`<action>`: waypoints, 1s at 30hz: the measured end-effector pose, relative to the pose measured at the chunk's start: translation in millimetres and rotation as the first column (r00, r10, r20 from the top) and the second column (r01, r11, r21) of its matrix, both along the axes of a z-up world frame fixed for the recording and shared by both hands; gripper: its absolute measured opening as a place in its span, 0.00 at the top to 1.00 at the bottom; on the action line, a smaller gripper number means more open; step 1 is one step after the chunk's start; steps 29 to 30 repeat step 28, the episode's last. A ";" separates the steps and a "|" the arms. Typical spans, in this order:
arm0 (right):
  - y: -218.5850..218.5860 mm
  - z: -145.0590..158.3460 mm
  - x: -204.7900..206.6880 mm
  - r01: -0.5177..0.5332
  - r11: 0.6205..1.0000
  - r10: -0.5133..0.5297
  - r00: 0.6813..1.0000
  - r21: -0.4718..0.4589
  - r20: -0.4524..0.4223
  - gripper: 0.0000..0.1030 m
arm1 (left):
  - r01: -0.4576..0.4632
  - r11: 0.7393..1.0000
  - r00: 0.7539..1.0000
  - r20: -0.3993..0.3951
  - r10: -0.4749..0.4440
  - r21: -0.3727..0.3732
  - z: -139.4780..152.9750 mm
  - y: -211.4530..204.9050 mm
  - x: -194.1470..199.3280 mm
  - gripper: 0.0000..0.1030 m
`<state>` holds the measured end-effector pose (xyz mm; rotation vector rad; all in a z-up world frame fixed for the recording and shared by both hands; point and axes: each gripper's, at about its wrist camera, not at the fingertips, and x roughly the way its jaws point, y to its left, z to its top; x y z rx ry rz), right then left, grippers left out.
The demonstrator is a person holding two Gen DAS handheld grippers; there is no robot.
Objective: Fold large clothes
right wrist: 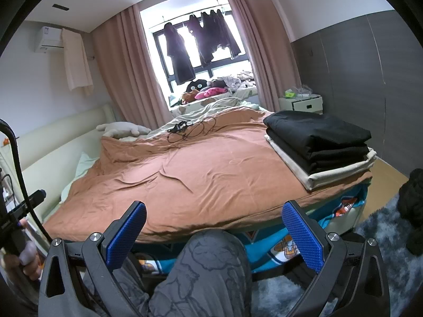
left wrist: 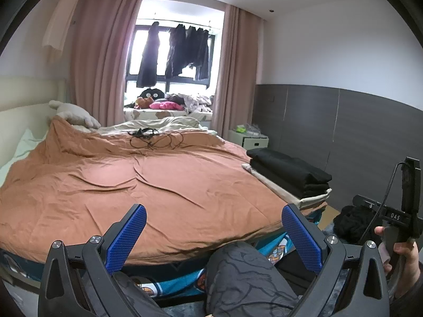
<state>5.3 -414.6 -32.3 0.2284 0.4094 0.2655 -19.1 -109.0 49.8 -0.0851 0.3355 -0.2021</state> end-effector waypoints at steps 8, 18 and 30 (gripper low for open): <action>0.2 0.1 -0.4 -0.001 1.000 0.001 1.000 0.000 0.000 0.00 | -0.003 1.000 1.000 0.002 0.003 -0.002 0.9 1.6 0.7 0.00; 2.6 3.4 0.5 -0.021 1.000 0.021 1.000 0.000 0.021 0.00 | 0.000 1.000 1.000 -0.008 0.000 -0.020 1.7 8.5 3.6 0.00; 3.2 3.6 1.9 -0.025 1.000 0.025 0.999 -0.008 0.019 0.00 | 0.005 1.000 1.000 0.026 -0.005 0.003 4.7 9.9 -6.5 0.00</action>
